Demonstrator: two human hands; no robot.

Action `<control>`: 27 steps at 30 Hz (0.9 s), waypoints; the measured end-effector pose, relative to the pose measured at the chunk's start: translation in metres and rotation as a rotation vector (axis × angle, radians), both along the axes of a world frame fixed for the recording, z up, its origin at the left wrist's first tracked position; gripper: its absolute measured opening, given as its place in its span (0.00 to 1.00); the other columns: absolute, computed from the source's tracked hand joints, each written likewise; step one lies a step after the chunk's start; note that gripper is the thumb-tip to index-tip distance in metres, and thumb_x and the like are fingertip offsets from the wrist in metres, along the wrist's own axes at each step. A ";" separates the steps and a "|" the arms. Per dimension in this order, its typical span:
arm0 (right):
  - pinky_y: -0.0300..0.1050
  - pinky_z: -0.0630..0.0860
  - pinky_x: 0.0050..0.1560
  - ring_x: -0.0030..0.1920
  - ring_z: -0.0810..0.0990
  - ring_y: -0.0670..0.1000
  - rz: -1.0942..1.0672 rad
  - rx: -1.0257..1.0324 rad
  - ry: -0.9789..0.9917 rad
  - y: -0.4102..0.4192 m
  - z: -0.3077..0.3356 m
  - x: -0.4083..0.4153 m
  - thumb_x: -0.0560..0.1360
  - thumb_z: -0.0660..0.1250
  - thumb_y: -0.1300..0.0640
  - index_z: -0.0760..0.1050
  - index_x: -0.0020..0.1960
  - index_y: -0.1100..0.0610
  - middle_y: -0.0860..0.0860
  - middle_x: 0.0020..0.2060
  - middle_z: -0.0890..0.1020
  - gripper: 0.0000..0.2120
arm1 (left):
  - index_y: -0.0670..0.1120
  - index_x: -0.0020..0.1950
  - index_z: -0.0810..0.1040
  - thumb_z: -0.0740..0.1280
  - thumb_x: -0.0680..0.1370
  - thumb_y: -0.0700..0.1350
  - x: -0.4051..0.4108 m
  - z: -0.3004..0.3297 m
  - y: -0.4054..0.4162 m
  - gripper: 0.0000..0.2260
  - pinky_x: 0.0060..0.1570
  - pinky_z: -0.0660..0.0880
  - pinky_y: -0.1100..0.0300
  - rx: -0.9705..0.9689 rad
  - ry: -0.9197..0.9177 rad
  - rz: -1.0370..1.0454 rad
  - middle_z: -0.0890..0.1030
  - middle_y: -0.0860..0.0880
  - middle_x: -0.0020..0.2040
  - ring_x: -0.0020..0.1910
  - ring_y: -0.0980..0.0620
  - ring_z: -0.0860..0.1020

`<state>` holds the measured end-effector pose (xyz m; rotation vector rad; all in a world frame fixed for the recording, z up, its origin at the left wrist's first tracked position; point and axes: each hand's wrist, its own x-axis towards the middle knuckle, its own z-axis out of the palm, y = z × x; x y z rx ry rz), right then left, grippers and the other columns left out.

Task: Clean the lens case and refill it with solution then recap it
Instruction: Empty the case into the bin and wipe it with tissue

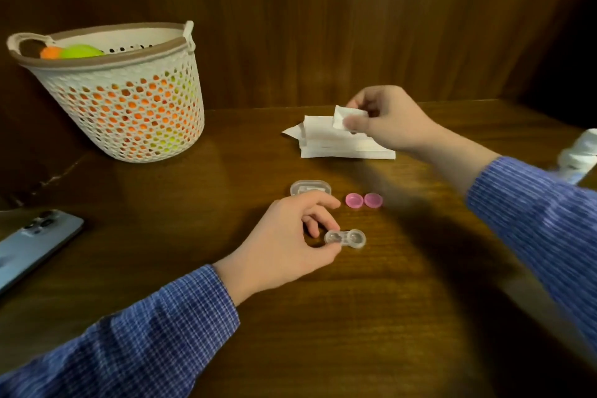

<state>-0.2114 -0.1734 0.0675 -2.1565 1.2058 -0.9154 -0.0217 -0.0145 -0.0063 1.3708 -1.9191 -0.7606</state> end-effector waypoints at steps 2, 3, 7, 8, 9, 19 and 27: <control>0.36 0.76 0.45 0.44 0.82 0.39 0.122 -0.031 0.025 0.037 0.000 -0.020 0.76 0.74 0.56 0.82 0.48 0.47 0.43 0.45 0.84 0.04 | 0.57 0.68 0.77 0.78 0.73 0.47 0.000 0.001 0.001 0.24 0.44 0.74 0.75 -0.002 0.002 -0.003 0.84 0.65 0.49 0.48 0.64 0.81; 0.36 0.78 0.48 0.48 0.83 0.41 0.189 -0.032 0.068 0.056 -0.003 -0.030 0.76 0.74 0.53 0.83 0.51 0.47 0.42 0.47 0.85 0.04 | 0.57 0.68 0.77 0.78 0.73 0.47 0.000 0.001 0.001 0.24 0.44 0.74 0.74 -0.003 -0.001 -0.004 0.84 0.65 0.49 0.48 0.63 0.81; 0.42 0.80 0.53 0.50 0.84 0.45 0.286 0.011 0.159 0.101 -0.031 -0.051 0.75 0.72 0.49 0.85 0.51 0.47 0.40 0.46 0.85 0.06 | 0.56 0.69 0.76 0.79 0.73 0.46 -0.001 0.001 0.000 0.26 0.43 0.76 0.71 0.004 -0.003 0.001 0.85 0.63 0.48 0.48 0.62 0.82; 0.43 0.80 0.54 0.51 0.83 0.44 0.287 -0.002 0.152 0.104 -0.037 -0.051 0.75 0.73 0.51 0.85 0.51 0.47 0.39 0.47 0.84 0.06 | 0.55 0.68 0.77 0.79 0.72 0.45 -0.001 0.001 0.000 0.26 0.43 0.76 0.71 0.003 0.009 0.003 0.85 0.62 0.48 0.47 0.61 0.82; 0.43 0.80 0.55 0.52 0.83 0.43 0.301 -0.020 0.146 0.106 -0.042 -0.051 0.75 0.73 0.53 0.85 0.51 0.48 0.39 0.47 0.84 0.05 | 0.54 0.68 0.77 0.80 0.72 0.44 -0.001 0.001 0.000 0.26 0.43 0.76 0.71 0.002 0.021 0.004 0.85 0.61 0.48 0.47 0.60 0.83; 0.59 0.80 0.60 0.51 0.80 0.51 0.459 -0.087 0.150 0.114 -0.055 -0.042 0.77 0.73 0.54 0.87 0.56 0.49 0.48 0.47 0.80 0.09 | 0.52 0.68 0.77 0.81 0.71 0.41 0.001 0.005 -0.002 0.28 0.46 0.79 0.69 0.016 0.020 -0.002 0.86 0.58 0.47 0.47 0.58 0.84; 0.25 0.66 0.65 0.51 0.83 0.42 0.506 -0.088 0.220 0.116 -0.049 -0.047 0.74 0.75 0.59 0.87 0.54 0.52 0.44 0.48 0.85 0.09 | 0.52 0.67 0.76 0.80 0.70 0.39 0.002 0.005 -0.003 0.28 0.46 0.80 0.65 0.004 0.042 -0.034 0.87 0.57 0.48 0.46 0.54 0.85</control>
